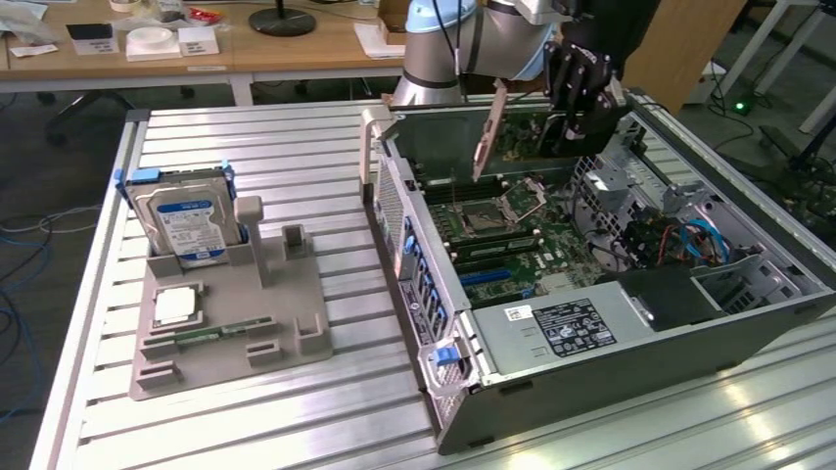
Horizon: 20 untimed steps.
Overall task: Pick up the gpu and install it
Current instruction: 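Insert the gpu into the slot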
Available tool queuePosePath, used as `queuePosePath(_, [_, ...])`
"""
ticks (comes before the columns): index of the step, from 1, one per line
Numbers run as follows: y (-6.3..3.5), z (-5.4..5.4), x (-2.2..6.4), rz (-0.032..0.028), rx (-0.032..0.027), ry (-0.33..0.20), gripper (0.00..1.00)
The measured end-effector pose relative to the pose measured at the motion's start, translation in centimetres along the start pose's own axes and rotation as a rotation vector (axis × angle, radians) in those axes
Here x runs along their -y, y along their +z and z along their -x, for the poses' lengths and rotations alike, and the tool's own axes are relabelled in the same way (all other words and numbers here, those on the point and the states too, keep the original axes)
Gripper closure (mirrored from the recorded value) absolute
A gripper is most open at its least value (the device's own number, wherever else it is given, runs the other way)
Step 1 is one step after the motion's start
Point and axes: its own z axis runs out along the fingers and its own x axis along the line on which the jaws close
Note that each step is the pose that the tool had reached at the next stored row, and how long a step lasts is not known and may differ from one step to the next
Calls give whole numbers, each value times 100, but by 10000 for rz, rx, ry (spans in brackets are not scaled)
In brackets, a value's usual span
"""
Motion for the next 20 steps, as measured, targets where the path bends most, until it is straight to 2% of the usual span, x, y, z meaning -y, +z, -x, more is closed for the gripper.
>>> queuePosePath(5, [42,0,-3,0,1,-4,72])
queuePosePath(20, [311,-4,-16,1,3,-29,72])
